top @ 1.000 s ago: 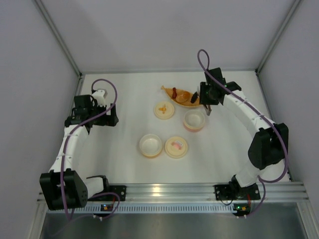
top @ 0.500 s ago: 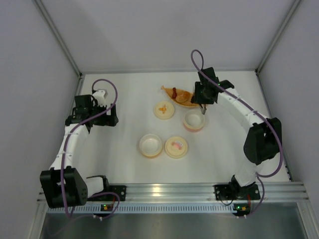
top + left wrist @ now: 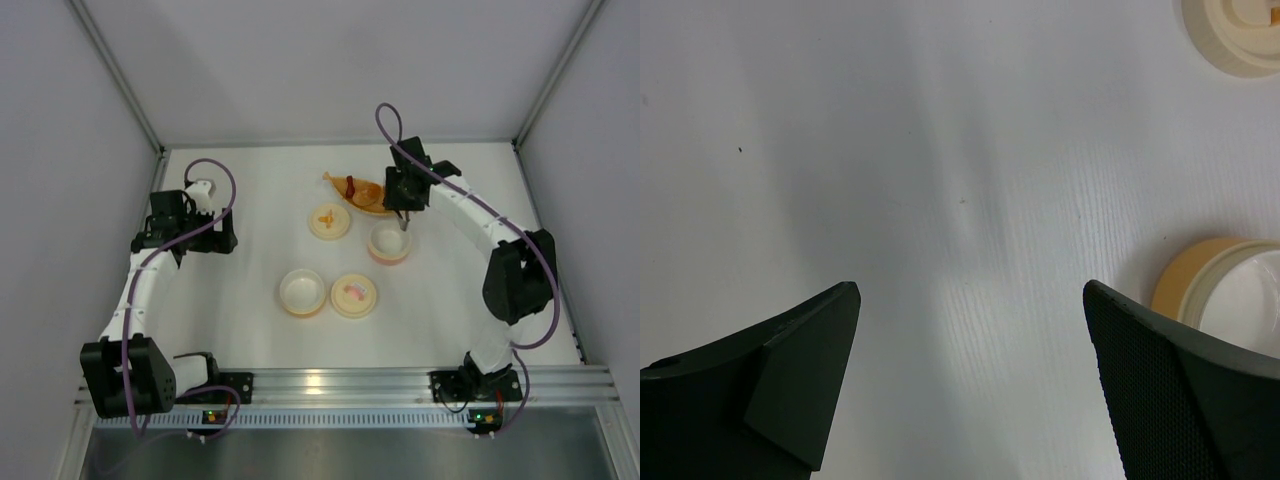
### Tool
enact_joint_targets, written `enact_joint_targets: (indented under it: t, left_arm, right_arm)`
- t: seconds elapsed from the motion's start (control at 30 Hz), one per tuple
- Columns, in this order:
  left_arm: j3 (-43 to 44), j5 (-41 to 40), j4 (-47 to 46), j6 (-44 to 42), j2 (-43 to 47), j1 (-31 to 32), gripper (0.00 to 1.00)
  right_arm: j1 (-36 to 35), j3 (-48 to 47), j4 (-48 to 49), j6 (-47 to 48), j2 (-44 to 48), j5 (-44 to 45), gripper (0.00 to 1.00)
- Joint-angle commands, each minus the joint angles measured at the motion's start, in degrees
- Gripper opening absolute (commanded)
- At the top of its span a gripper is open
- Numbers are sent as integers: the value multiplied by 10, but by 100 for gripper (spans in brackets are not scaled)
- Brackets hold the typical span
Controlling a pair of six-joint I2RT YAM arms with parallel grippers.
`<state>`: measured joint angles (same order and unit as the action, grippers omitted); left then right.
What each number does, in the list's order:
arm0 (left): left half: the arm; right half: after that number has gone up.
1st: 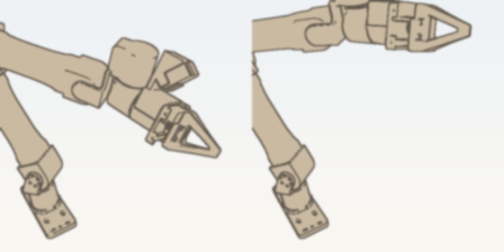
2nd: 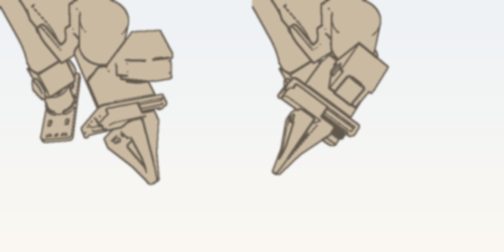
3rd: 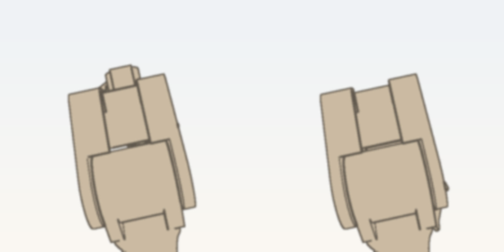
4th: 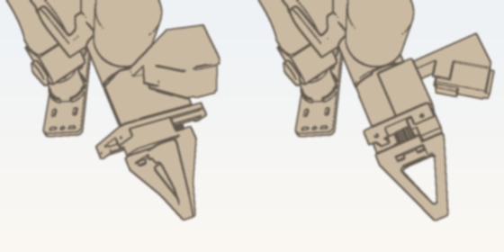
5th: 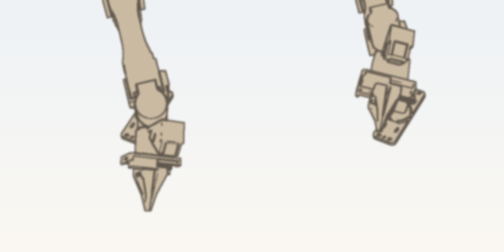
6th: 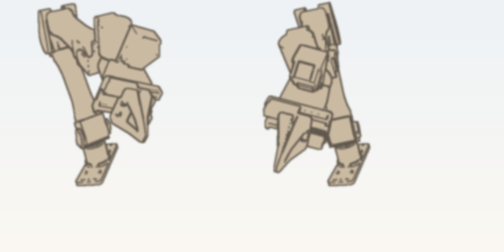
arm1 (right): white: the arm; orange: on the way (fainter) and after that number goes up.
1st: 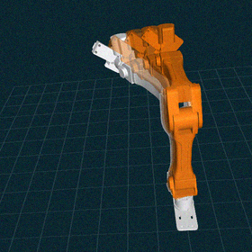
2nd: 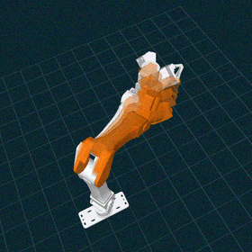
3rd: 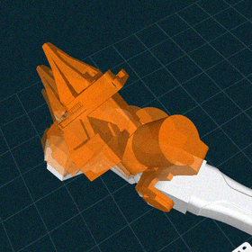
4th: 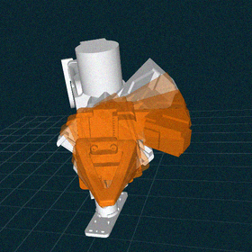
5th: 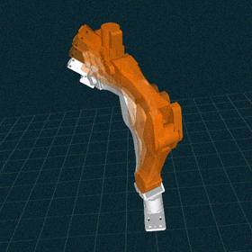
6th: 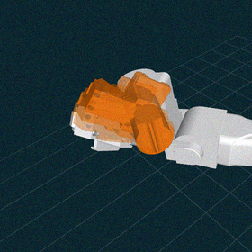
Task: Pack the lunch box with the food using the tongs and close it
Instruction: Pick up the fake food from the plate.
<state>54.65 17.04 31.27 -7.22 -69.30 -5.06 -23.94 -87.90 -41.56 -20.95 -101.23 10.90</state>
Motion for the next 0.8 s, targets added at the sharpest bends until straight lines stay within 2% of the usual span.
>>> enact_joint_targets:
  t: [0.0,0.5,0.77]
  left_arm:
    - [8,1,-21,-3,-1,0,98]
    - [3,-2,-23,-6,-3,0,98]
    - [-2,-3,-29,-8,-6,0,98]
  right_arm:
    - [-15,-23,19,-13,-2,21,46]
    - [-16,-26,19,-15,-32,26,44]
    - [-16,-26,21,-15,-34,11,37]
